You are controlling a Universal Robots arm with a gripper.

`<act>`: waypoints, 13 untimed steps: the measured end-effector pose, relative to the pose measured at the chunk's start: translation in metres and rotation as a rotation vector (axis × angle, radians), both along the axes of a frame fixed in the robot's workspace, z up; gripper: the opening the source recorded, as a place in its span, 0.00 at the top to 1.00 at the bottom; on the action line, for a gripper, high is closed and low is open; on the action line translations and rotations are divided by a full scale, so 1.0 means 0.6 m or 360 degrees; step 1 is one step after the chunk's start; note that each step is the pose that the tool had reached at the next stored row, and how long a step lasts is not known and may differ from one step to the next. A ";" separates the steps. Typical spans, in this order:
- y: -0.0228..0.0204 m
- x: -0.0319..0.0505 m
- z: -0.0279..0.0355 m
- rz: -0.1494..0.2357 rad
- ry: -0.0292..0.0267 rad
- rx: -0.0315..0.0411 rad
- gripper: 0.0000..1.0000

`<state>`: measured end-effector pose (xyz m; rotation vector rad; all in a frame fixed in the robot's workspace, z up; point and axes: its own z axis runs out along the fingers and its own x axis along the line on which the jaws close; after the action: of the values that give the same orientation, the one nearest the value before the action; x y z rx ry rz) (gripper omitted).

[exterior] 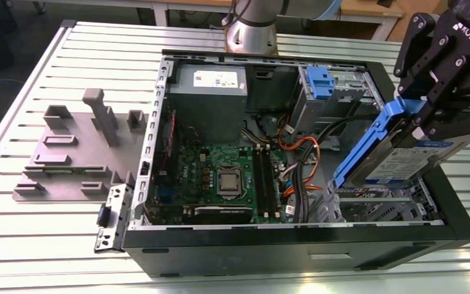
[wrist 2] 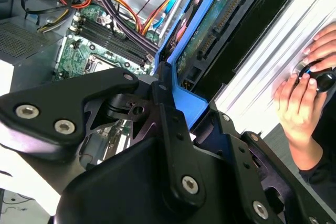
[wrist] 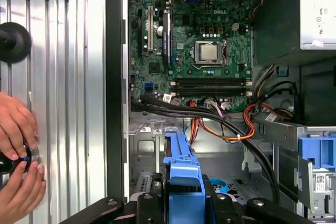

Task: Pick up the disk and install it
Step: 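Insert the disk into the insertion slot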

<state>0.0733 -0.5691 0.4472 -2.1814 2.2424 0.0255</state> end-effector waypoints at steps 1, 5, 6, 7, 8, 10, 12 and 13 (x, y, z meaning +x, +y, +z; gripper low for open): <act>0.0000 0.000 -0.001 0.0000 -0.00001 0.0000 0.64; 0.0000 0.002 -0.006 0.0000 -0.00001 0.0000 0.64; 0.0000 0.003 -0.007 0.0000 -0.00001 0.0000 0.64; 0.0000 0.004 -0.008 0.0000 -0.00001 0.0000 0.64; 0.0000 0.005 -0.009 0.0000 -0.00001 0.0000 0.64; 0.0000 0.006 -0.011 0.0000 -0.00001 0.0000 0.64; -0.0003 0.006 -0.013 0.0000 -0.00001 0.0000 0.64; -0.0005 0.006 -0.014 0.0000 -0.00001 0.0000 0.64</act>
<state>0.0769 -0.5694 0.4388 -2.1813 2.2423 0.0257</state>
